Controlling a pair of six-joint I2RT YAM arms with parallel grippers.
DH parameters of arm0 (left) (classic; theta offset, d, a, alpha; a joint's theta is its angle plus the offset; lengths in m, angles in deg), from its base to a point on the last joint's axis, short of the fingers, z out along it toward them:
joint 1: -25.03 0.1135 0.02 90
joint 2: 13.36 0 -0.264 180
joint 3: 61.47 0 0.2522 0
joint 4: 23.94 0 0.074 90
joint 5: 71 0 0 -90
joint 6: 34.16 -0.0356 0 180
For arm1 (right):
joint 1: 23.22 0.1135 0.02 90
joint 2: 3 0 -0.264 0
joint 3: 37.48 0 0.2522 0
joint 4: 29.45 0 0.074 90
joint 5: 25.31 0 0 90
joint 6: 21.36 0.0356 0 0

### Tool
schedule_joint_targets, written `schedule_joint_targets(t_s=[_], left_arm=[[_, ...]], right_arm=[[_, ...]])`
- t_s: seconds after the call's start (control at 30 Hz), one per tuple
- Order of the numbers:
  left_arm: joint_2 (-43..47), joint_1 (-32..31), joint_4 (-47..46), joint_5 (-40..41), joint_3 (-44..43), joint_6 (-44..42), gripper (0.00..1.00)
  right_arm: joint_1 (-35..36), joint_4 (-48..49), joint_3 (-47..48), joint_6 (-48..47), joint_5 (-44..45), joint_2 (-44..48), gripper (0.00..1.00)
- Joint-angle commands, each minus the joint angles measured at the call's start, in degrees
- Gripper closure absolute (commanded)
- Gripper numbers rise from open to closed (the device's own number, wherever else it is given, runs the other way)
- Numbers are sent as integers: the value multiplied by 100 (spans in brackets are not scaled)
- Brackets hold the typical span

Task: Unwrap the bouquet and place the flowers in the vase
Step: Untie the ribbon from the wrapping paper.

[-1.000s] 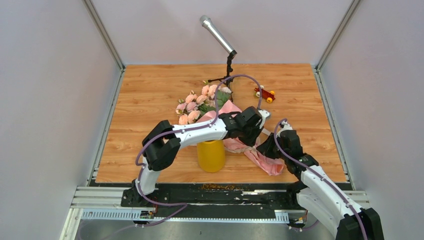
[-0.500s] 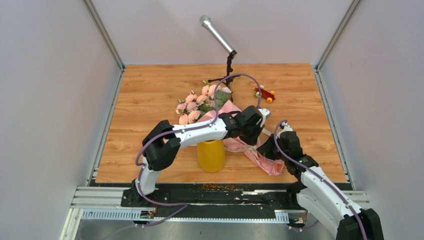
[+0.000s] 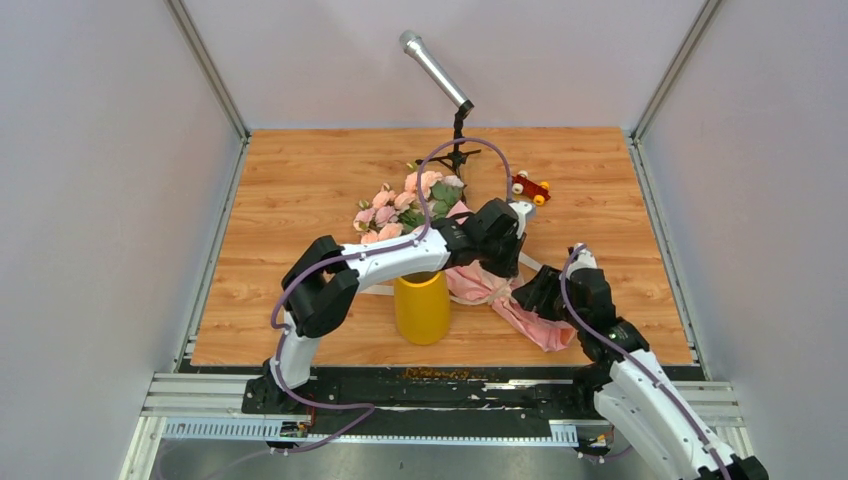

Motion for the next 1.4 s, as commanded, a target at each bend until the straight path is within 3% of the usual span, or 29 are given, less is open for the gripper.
schedule_joint_targets(t_s=[0.0, 0.23, 0.4, 0.67, 1.37], left_arm=[[467, 76, -292, -141, 49, 99, 100], [538, 123, -277, -221, 83, 73, 100], [577, 134, -248, -279, 82, 67, 100], [621, 142, -239, -305, 103, 74, 100], [580, 139, -315, -448, 104, 167, 100]], right_arm=[[4, -362, 340, -66, 176, 584, 47], [-1, -234, 325, 195, -220, 1244, 53], [2, 646, 33, 578, -762, 1451, 58], [1, 1343, -133, 626, -850, 932, 65], [3, 3203, -638, 557, -886, -2, 65]])
